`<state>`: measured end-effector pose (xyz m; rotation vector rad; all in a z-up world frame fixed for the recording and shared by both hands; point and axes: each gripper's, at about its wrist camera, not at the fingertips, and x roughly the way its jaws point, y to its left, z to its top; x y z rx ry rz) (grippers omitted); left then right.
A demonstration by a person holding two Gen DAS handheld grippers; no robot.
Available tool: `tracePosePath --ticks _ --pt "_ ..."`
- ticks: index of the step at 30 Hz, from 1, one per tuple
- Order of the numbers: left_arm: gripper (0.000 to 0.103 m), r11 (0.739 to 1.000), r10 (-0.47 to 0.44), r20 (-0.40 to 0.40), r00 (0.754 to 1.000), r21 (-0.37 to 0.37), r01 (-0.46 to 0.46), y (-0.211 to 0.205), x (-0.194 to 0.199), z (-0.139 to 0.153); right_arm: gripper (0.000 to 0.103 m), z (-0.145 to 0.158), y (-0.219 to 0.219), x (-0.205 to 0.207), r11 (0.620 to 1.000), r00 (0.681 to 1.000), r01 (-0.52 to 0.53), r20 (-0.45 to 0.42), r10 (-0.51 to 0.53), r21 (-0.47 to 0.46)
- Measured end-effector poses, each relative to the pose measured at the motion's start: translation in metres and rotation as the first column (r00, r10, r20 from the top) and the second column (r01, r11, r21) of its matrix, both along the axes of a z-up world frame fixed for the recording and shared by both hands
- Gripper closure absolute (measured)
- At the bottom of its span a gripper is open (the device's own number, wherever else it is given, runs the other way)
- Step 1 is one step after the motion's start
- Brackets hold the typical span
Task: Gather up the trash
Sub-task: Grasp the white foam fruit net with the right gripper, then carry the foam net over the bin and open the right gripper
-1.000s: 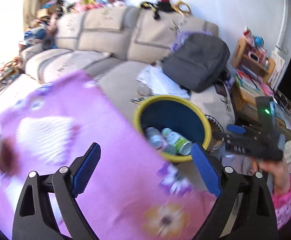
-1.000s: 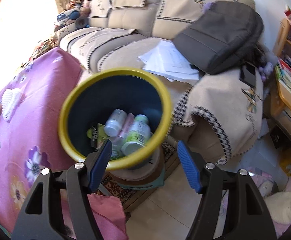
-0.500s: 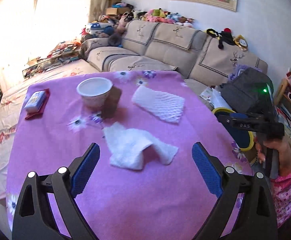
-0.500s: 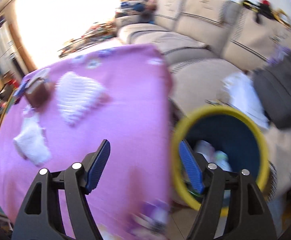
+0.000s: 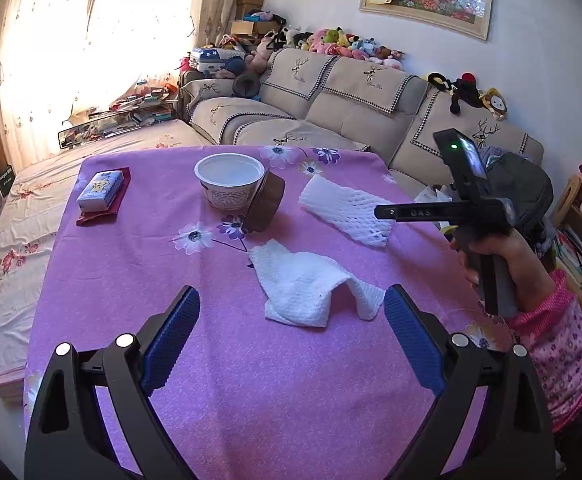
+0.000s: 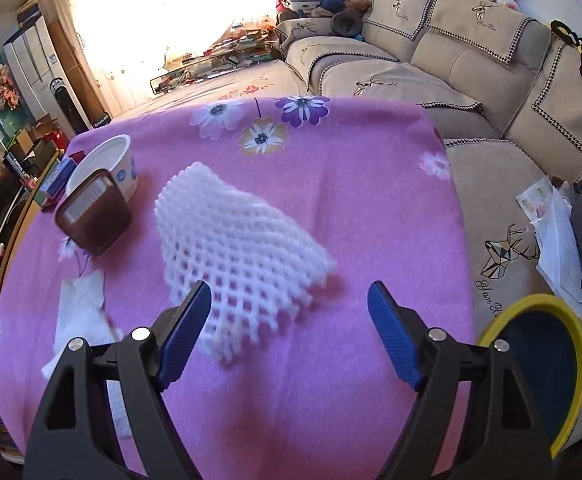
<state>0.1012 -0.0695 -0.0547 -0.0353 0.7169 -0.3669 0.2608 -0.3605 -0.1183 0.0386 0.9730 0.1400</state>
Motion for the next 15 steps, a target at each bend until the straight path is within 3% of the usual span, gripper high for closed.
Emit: tracePosePath --ticks 5,7,10,12,14,15 --pt "0.011 1.0 0.005 0.0 1.0 0.006 -0.005 0.002 0.001 -0.002 0.027 -0.011 0.004 0.015 1.0 0.999 0.009 -0.037 -0.009 0.002" --pt "0.011 1.0 0.005 -0.002 1.0 0.008 -0.005 0.002 0.001 -0.002 0.032 -0.014 0.006 0.015 1.0 0.999 0.007 -0.044 -0.007 0.006" --pt "0.011 1.0 0.006 -0.011 1.0 0.002 -0.006 0.003 0.003 -0.003 0.052 -0.013 0.008 0.012 1.0 0.999 0.007 -0.037 -0.007 0.007" --pt "0.011 1.0 0.005 -0.015 1.0 -0.001 -0.005 0.003 0.004 -0.005 0.075 -0.01 0.009 0.009 1.0 1.0 0.01 -0.022 -0.01 -0.007" --pt "0.011 1.0 0.002 -0.017 1.0 0.0 -0.002 0.001 0.004 -0.006 0.088 -0.003 0.009 0.005 1.0 1.0 0.016 0.004 -0.016 -0.01" --pt "0.011 1.0 0.001 -0.018 1.0 0.0 -0.001 0.001 0.004 -0.006 0.089 0.001 0.008 0.001 1.0 1.0 0.013 0.014 -0.013 0.004"
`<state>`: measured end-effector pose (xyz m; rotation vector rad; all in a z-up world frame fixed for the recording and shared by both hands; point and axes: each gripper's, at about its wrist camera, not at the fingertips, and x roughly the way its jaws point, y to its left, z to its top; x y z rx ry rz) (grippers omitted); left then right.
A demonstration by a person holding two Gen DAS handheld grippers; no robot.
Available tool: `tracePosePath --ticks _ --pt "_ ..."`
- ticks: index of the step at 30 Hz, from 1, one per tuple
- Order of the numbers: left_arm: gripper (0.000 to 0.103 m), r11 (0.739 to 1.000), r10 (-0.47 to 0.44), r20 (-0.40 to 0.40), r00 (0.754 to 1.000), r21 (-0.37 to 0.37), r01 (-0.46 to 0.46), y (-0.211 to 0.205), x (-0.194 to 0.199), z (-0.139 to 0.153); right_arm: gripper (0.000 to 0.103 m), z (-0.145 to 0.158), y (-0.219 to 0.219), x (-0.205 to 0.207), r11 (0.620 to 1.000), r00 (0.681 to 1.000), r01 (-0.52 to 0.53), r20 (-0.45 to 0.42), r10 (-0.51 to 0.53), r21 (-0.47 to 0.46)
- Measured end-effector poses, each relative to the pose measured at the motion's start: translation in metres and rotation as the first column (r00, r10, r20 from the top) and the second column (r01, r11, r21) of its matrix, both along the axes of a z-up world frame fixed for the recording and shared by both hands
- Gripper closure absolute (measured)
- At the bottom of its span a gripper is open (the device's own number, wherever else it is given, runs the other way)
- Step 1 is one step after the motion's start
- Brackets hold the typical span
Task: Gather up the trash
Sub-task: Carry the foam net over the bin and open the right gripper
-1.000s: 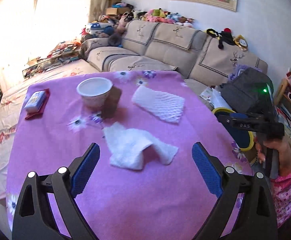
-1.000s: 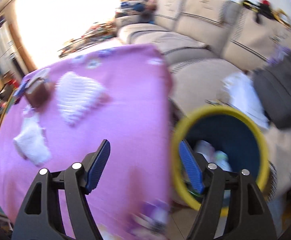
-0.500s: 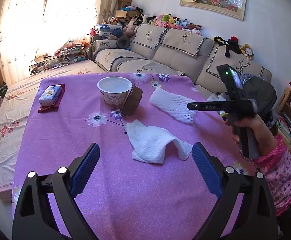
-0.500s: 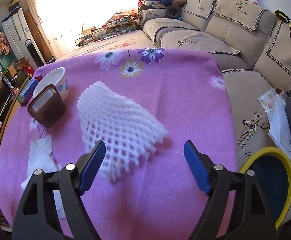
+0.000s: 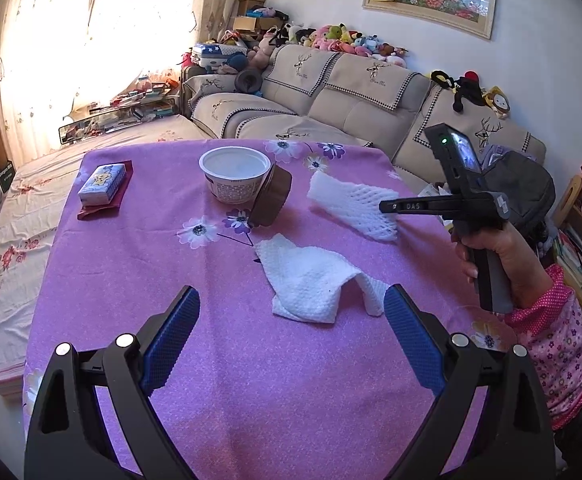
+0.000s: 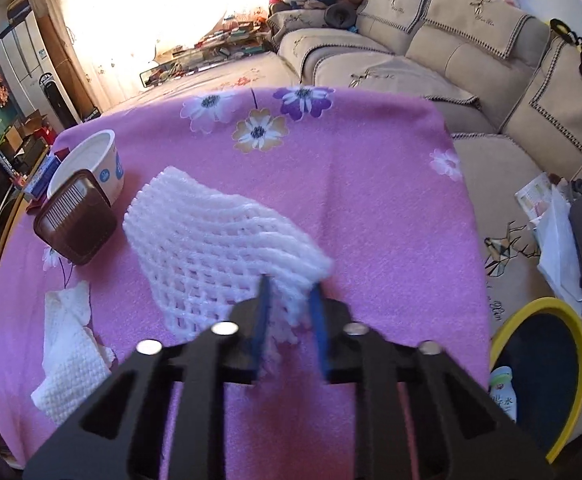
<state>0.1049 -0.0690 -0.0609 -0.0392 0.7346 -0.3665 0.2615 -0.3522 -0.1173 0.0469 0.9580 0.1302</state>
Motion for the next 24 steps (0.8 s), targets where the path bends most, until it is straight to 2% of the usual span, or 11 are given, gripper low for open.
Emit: tracePosePath --ticks 8,13,19,24 --pt "0.011 1.0 -0.013 0.007 1.0 0.014 0.012 -0.006 -0.003 0.0 0.091 0.032 -0.003 -0.041 1.0 0.996 -0.008 0.089 0.007 0.003" --pt "0.011 0.999 -0.029 0.009 1.0 0.031 0.029 -0.013 -0.005 0.0 0.091 0.054 -0.019 -0.075 0.999 0.989 0.016 0.145 -0.02 0.031" --pt "0.011 0.997 -0.047 0.012 0.999 0.058 0.046 -0.025 -0.007 0.001 0.091 0.07 -0.068 -0.117 0.991 0.975 0.121 0.182 -0.128 0.05" --pt "0.011 0.995 -0.062 0.007 0.998 0.076 0.062 -0.038 -0.007 -0.002 0.091 0.072 -0.121 -0.15 0.968 0.951 0.244 0.182 -0.249 0.052"
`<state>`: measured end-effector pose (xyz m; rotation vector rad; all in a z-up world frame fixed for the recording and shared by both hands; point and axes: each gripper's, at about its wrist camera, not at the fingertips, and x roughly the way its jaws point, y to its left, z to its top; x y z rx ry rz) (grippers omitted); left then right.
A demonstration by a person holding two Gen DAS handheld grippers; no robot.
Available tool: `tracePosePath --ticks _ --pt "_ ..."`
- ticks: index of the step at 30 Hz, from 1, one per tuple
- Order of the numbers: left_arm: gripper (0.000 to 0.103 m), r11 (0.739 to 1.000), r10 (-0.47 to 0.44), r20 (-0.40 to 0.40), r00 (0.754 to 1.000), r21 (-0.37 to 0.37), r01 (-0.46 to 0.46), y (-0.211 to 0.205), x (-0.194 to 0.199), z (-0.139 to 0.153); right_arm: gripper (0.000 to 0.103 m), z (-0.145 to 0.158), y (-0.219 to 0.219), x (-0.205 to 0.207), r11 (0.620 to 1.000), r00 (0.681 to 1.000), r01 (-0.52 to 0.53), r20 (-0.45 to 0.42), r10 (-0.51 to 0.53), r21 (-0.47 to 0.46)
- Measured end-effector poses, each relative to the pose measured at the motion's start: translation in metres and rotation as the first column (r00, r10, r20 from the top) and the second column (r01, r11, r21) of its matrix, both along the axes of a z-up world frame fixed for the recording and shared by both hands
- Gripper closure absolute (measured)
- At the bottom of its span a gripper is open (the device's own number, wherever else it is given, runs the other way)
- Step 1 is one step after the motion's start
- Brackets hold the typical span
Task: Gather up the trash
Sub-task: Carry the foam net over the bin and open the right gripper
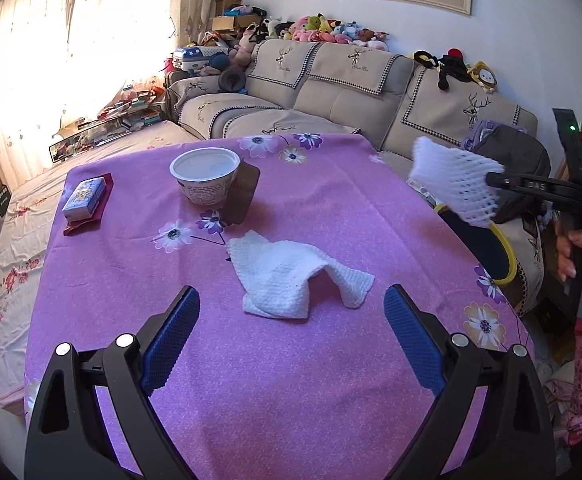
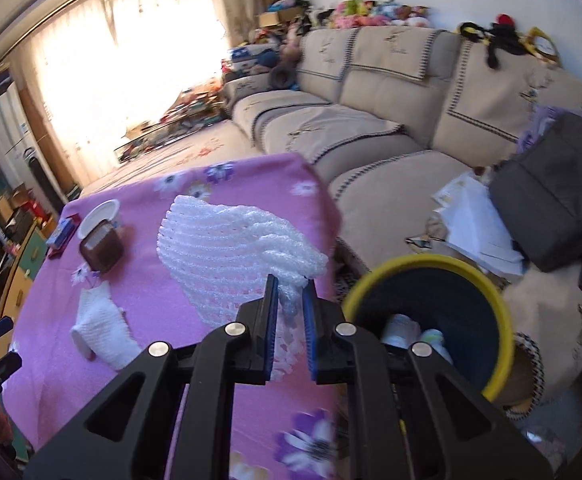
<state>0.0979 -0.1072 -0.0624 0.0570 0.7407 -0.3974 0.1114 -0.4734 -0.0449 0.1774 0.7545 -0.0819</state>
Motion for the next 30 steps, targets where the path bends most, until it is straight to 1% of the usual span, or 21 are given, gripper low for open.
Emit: tracePosePath --ticks 4,10,16,22,23,25,26,27,30 --pt "0.011 1.0 -0.017 -0.003 1.0 0.01 0.017 -0.011 0.0 -0.002 0.091 -0.011 -0.043 -0.019 0.993 0.993 0.113 -0.031 -0.113 -0.018" --pt "0.011 0.999 -0.037 -0.007 0.999 0.033 0.038 -0.024 -0.002 -0.005 0.091 -0.044 -0.091 -0.034 0.969 0.964 0.242 -0.098 -0.246 -0.05" --pt "0.011 0.998 -0.048 -0.006 0.999 0.043 0.048 -0.03 -0.003 -0.004 0.091 -0.075 -0.119 -0.031 0.951 0.936 0.306 -0.166 -0.309 -0.044" --pt "0.011 0.997 -0.051 -0.006 0.999 0.055 0.051 -0.034 -0.003 -0.004 0.089 -0.095 -0.13 -0.015 0.942 0.92 0.331 -0.204 -0.334 -0.05" --pt "0.011 0.997 -0.051 -0.007 0.999 0.056 0.051 -0.034 -0.003 -0.004 0.087 -0.097 -0.131 -0.011 0.941 0.918 0.334 -0.206 -0.338 -0.056" --pt "0.011 0.997 -0.05 -0.009 0.999 0.058 0.051 -0.034 -0.002 -0.005 0.075 -0.099 -0.13 -0.009 0.938 0.916 0.339 -0.205 -0.346 -0.069" --pt "0.011 0.997 -0.049 -0.01 0.999 0.06 0.05 -0.034 -0.002 -0.005 0.063 -0.099 -0.129 -0.009 0.935 0.914 0.346 -0.198 -0.355 -0.08" --pt "0.011 0.997 -0.048 -0.011 0.999 0.061 0.049 -0.034 -0.001 -0.006 0.056 -0.098 -0.127 -0.01 0.932 0.913 0.35 -0.188 -0.361 -0.091" --pt "0.011 0.997 -0.043 -0.02 0.999 0.062 0.044 -0.032 0.002 -0.009 0.053 -0.092 -0.118 -0.013 0.929 0.916 0.348 -0.164 -0.365 -0.124"
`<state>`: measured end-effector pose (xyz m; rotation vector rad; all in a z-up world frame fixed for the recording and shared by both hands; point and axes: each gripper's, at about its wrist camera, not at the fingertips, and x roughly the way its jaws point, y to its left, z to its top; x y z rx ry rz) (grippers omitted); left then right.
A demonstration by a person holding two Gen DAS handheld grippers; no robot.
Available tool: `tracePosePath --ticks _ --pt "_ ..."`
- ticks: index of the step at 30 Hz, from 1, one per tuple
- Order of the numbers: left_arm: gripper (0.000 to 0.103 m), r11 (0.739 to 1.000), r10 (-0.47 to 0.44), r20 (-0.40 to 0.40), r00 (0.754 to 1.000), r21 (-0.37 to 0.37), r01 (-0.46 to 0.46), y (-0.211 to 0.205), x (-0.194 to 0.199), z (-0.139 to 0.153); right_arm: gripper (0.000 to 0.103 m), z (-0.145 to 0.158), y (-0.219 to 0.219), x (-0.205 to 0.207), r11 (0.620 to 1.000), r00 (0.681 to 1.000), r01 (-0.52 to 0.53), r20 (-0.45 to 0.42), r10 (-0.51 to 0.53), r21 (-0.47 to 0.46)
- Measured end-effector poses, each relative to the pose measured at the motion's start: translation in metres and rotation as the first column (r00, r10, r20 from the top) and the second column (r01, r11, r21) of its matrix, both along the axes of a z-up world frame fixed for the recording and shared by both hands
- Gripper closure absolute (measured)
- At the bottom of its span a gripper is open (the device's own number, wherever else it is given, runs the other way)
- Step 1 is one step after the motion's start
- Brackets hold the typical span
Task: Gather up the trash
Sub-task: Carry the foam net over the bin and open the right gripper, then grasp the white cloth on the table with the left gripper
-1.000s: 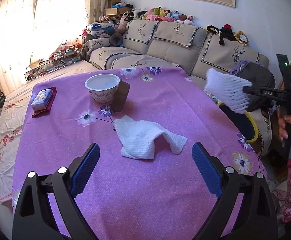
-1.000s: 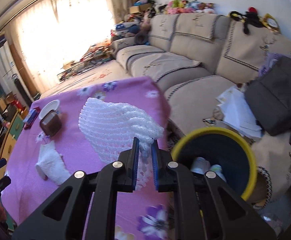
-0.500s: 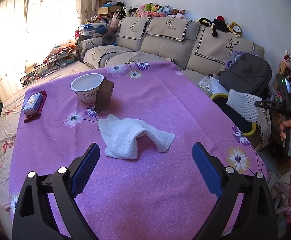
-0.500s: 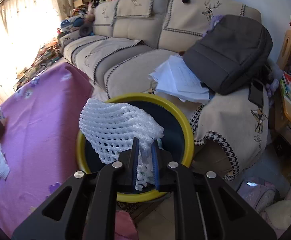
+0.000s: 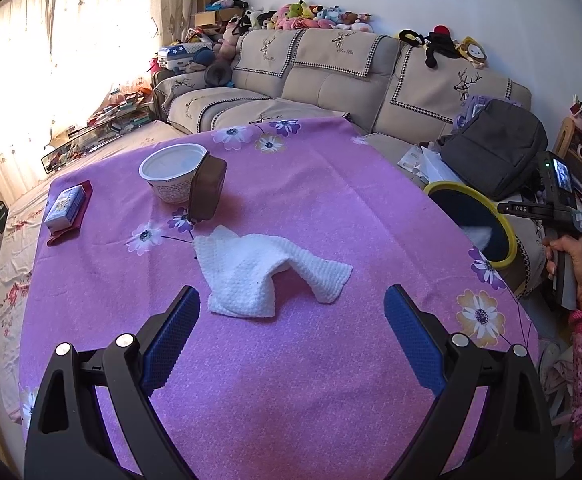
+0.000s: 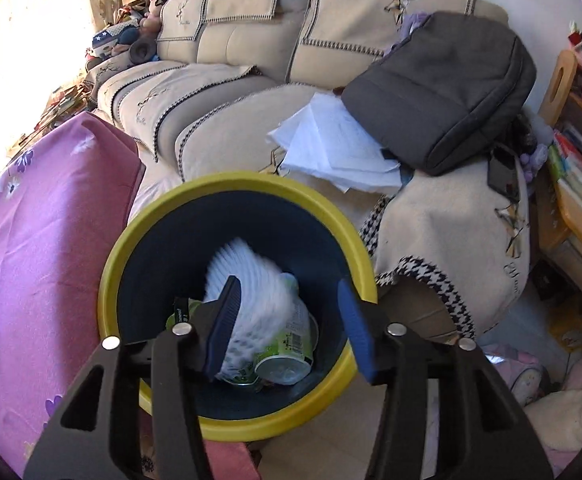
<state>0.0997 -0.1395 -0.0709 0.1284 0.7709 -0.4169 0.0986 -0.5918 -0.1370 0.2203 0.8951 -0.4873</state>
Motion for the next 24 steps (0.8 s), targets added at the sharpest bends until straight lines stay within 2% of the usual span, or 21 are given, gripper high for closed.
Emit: tracePosePath --ticks 6,11,24 --pt "0.011 1.0 0.006 -0.022 1.0 0.003 -0.006 0.002 0.009 -0.008 0.048 0.013 0.017 -0.007 0.999 0.999 -0.042 0.018 0.043 -0.031" --pt "0.011 0.999 0.018 -0.054 0.998 0.029 -0.016 -0.003 0.027 -0.023 0.048 0.021 0.027 -0.008 0.997 0.996 -0.078 0.037 0.079 -0.028" --pt "0.011 0.994 0.067 -0.124 0.99 0.089 -0.056 -0.028 0.078 -0.057 0.047 0.009 0.036 -0.005 0.993 0.993 -0.114 0.013 0.114 -0.006"
